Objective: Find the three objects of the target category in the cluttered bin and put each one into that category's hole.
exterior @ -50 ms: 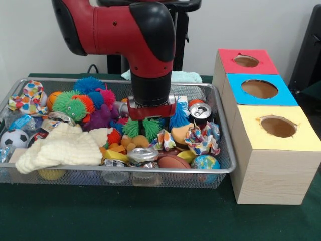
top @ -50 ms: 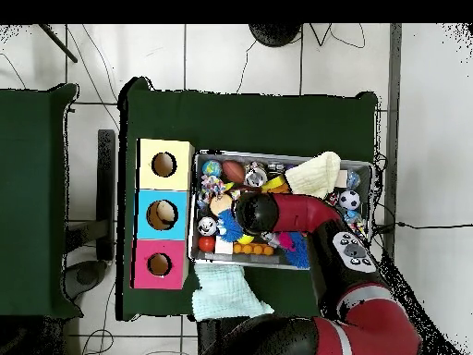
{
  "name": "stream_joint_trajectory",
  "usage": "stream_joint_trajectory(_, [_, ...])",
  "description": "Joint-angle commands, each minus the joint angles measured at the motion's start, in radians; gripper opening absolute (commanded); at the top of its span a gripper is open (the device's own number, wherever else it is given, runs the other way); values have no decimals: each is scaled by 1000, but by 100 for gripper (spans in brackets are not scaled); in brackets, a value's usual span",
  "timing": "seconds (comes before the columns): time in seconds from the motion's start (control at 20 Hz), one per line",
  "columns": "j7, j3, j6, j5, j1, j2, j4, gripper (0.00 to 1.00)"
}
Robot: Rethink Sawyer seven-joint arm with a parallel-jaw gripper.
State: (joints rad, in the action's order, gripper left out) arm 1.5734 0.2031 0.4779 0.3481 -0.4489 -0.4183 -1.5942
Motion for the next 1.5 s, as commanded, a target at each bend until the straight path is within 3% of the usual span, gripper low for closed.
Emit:
stream_joint_trajectory(0.05, [-40, 142, 71, 14, 58, -69, -50, 100])
stream_joint_trajectory(0.2, [-34, 156, 18, 35, 80, -149, -95, 100])
stream_joint_trajectory(0.55, [-53, 258, -78, 56, 43, -216, -164, 100])
stream_joint_trajectory(0.8, [-36, 246, -64, 84, 74, -252, -158, 100])
stream_joint_trajectory(1.2, [-105, 332, -55, 106, 7, -176, -164, 100])
stream_joint_trajectory(1.5, [-92, 366, -63, 122, -30, -131, -171, 100])
